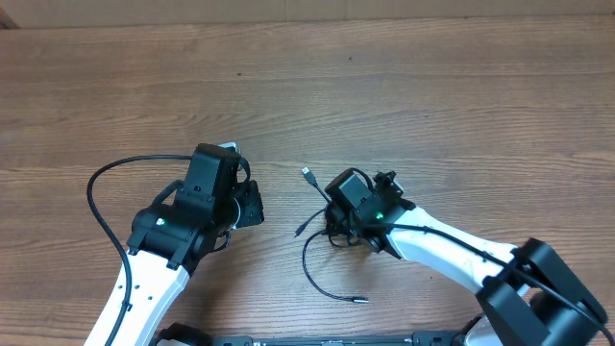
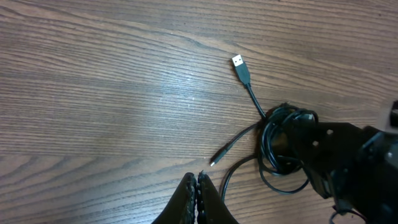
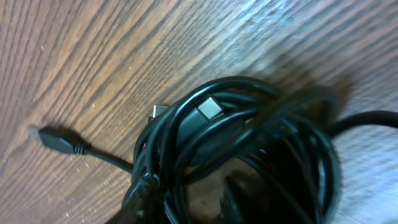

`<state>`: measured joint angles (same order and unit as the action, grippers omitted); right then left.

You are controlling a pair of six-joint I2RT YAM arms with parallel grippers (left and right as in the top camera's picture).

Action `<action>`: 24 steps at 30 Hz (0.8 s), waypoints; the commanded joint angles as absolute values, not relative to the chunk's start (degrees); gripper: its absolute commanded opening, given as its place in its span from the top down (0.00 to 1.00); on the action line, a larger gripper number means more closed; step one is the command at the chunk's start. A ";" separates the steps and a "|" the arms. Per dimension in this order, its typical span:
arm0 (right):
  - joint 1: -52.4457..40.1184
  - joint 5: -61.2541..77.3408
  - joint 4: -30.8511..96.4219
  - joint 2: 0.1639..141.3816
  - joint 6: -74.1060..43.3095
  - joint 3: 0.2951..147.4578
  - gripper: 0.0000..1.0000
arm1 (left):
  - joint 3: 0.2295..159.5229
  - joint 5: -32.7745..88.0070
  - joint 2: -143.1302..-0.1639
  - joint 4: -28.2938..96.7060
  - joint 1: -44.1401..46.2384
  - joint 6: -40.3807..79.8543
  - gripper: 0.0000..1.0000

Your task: Untangle cables

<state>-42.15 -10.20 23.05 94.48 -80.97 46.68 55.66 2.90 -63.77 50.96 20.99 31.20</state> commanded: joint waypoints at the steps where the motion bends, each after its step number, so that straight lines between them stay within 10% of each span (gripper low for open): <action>1: -42.37 -6.50 22.72 98.35 -81.25 46.87 0.76 | 56.66 2.57 -63.75 50.70 21.02 31.33 0.96; 8: -42.37 -2.72 24.14 99.98 -81.14 46.87 0.96 | 56.66 2.57 -63.75 50.72 21.02 31.33 0.95; 24: -42.33 1.21 29.19 85.06 -65.47 49.25 0.96 | 56.66 3.01 -63.75 50.72 21.02 33.19 0.96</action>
<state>-42.04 0.23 28.51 91.70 -69.52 48.12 55.66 2.94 -63.77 50.98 20.99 31.46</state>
